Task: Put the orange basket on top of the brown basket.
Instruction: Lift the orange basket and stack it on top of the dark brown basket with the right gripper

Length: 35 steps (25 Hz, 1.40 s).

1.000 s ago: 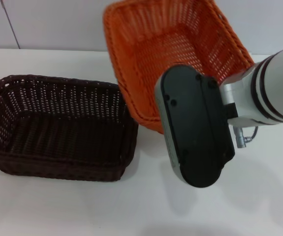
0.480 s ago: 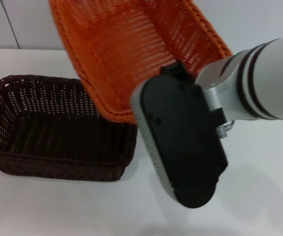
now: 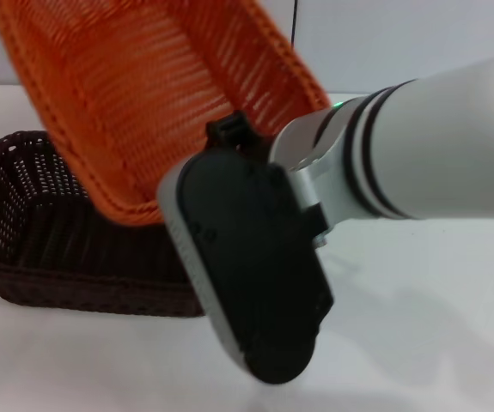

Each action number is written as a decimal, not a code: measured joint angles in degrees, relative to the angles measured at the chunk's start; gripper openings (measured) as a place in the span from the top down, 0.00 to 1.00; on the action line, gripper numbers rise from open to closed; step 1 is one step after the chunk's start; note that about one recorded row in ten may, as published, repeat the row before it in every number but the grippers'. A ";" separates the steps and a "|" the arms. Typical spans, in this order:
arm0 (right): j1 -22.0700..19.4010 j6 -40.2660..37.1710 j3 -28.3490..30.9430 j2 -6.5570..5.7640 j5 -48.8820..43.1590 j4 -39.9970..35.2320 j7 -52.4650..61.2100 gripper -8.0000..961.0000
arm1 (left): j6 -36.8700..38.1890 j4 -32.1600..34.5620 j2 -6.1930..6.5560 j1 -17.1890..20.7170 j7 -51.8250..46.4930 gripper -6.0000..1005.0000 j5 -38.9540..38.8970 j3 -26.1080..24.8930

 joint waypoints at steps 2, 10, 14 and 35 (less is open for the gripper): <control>0.08 -3.18 -2.26 0.00 0.56 -1.81 -0.91 0.86 | -0.03 0.21 0.01 -0.19 0.01 0.26 -0.04 0.00; -2.97 -11.96 -5.42 -0.35 1.12 -3.18 -6.86 0.86 | -0.03 0.87 0.09 -0.47 0.45 0.26 -0.25 0.00; -6.84 -16.67 -5.22 -0.18 1.82 -3.27 -13.64 0.85 | -0.19 1.12 0.09 -0.49 0.86 0.26 -1.00 0.00; -19.00 -24.85 7.80 -0.06 22.54 -11.94 -52.25 0.85 | -7.21 6.74 -0.04 0.65 4.18 0.26 -8.95 0.00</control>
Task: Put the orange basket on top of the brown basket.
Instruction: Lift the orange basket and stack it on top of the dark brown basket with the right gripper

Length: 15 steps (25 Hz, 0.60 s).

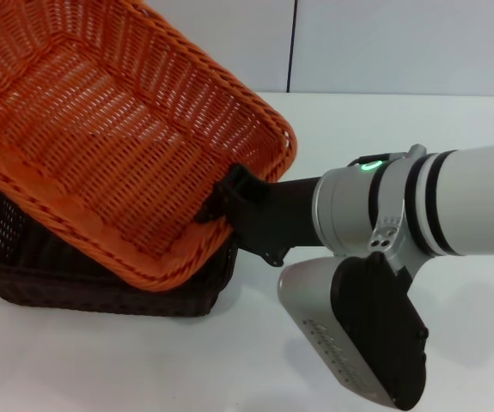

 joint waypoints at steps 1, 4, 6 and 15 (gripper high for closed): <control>-0.17 0.00 0.07 0.04 -0.03 -0.04 0.00 0.85 | -0.07 0.07 -0.01 0.03 0.01 0.26 -0.06 0.00; -0.84 -0.41 -1.00 0.24 -2.96 0.84 1.63 0.84 | -0.53 0.71 0.01 0.09 0.02 0.26 -0.17 0.00; -1.63 -1.56 -2.85 0.36 -6.70 1.70 2.98 0.84 | -0.87 1.06 0.04 0.09 0.19 0.26 -0.28 0.00; -1.08 -3.21 -9.54 0.42 -19.17 0.96 5.78 0.84 | -3.59 2.51 0.01 0.50 0.74 0.26 -2.22 0.00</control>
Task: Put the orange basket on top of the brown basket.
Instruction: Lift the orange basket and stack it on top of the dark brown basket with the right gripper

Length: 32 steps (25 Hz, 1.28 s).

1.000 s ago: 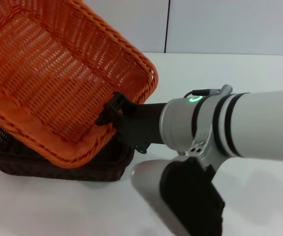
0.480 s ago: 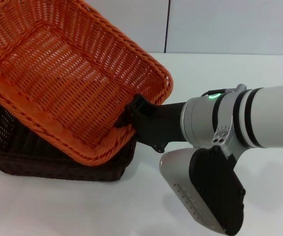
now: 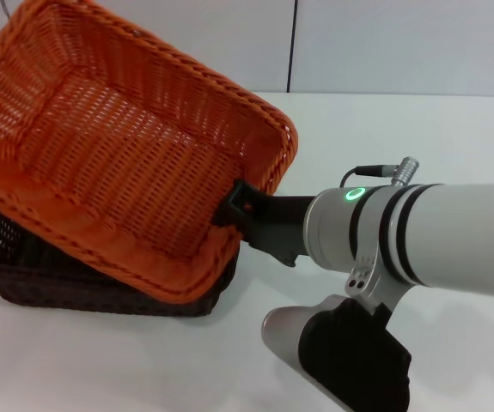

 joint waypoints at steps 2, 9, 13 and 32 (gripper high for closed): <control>0.51 -0.34 -2.11 0.05 -4.72 -0.06 2.30 0.83 | -0.79 1.05 -0.02 0.27 0.00 0.26 -1.34 0.00; 2.42 -0.55 -4.12 0.02 -6.39 0.47 3.37 0.77 | -1.02 1.27 -0.03 0.44 0.00 0.26 -1.72 0.00; 2.92 -0.07 -4.64 -0.01 -6.69 2.63 3.73 0.73 | -1.02 1.38 0.01 0.44 0.01 0.26 -1.83 0.00; -1.60 -7.84 -1.81 -0.20 -6.89 2.35 4.34 0.66 | -2.58 3.42 -0.01 0.47 0.96 0.26 -2.59 0.00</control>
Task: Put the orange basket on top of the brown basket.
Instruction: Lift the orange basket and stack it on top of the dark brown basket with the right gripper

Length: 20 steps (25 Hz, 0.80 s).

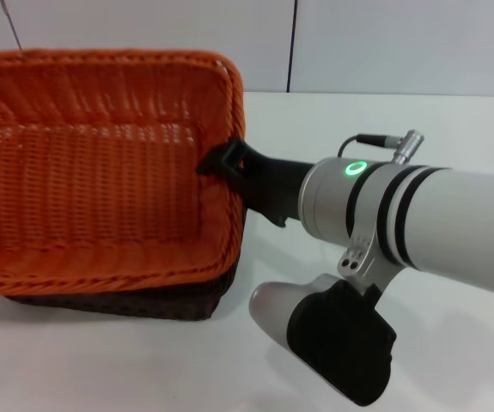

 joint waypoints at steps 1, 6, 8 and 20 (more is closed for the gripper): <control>-0.32 -0.59 -0.06 0.09 -0.01 0.07 0.07 0.66 | 0.00 0.00 0.02 -0.12 0.00 0.26 -0.02 0.00; -3.54 -8.87 -1.88 0.10 0.02 -1.79 -2.85 0.67 | -0.02 -0.05 0.07 -0.31 0.28 0.26 -0.02 0.00; -4.44 -10.82 -2.13 0.19 0.09 -2.98 -4.18 0.67 | -0.02 -0.05 0.07 -0.31 0.28 0.26 -0.02 0.00; -7.53 -10.57 -1.73 0.50 0.13 -1.77 1.21 0.67 | -0.29 0.64 0.04 0.08 0.37 0.26 -0.09 0.02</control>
